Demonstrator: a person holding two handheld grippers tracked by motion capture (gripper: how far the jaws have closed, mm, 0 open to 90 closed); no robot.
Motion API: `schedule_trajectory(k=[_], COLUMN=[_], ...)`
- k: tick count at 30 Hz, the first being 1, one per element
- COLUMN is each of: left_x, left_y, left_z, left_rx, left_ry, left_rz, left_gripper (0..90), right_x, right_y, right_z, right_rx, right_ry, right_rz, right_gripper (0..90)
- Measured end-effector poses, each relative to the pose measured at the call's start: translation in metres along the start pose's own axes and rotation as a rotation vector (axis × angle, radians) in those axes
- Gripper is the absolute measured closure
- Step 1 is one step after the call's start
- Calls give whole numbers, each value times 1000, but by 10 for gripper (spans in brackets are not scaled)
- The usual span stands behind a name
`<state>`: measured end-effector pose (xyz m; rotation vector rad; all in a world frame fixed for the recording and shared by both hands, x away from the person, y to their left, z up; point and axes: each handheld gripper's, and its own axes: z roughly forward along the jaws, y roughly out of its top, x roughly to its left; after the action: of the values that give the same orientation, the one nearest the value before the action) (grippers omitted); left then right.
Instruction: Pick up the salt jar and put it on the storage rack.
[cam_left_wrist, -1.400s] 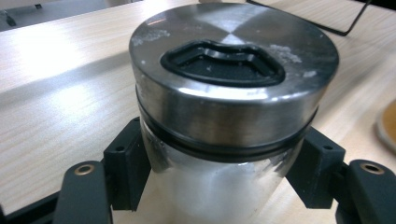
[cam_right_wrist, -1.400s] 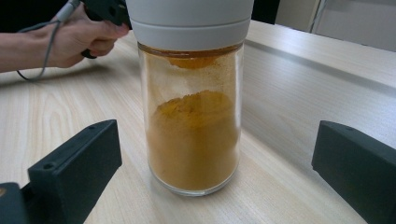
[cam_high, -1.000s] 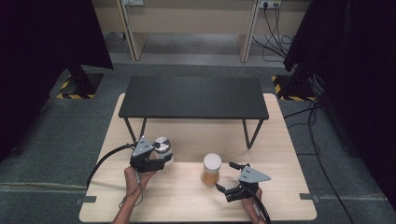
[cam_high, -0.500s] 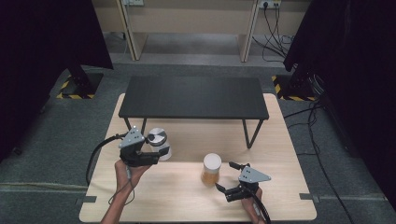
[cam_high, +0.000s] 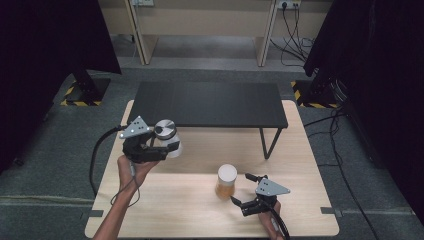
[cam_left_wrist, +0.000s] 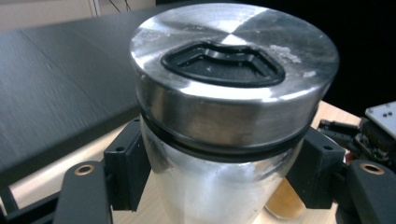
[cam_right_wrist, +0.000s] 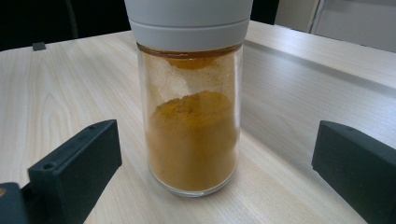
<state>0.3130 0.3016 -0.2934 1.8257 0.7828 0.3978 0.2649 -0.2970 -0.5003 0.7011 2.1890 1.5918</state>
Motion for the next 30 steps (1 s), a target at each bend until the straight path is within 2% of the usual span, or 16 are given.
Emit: schedule_trajectory(k=[4,8,10,11,12,13,16,21,22,23,25,30], left_x=[4,8,8,9,9,11,14,17,17,17,19,22], left_y=[18,30,35,43,43,50,56,75,75,80,81,85], left_z=[3,8,10,14,14,18,21,33,33,38,43,52], left_rx=[-3,-5,-1,5,5,8,2,18,18,26,26,31], left_ry=[18,21,27,35,35,47,52,95,95,117,133,153], left_rz=[-5,-21,-16,-12,-12,-11,-19,-8,-8,-7,-14,-16], left_gripper=[315,314,315,314,315,314,314,314,314,314,314,314], right_x=[0,0,-1,-1,-1,-1,-1,-1,-1,-1,-1,-1], right_y=[0,0,-1,-1,-1,-2,-1,-1,-1,-1,-1,-1], right_z=[0,0,0,-1,-1,-1,-1,-1,-1,-1,-1,0], right_rx=[0,-1,-3,-8,-8,-8,-3,-4,-4,-5,-4,-5], right_ry=[1,1,2,2,2,3,2,5,5,5,6,7], right_rz=[-2,-2,2,5,5,3,1,1,1,0,0,-4], right_gripper=[15,15,15,15,15,15,15,15,15,15,15,15])
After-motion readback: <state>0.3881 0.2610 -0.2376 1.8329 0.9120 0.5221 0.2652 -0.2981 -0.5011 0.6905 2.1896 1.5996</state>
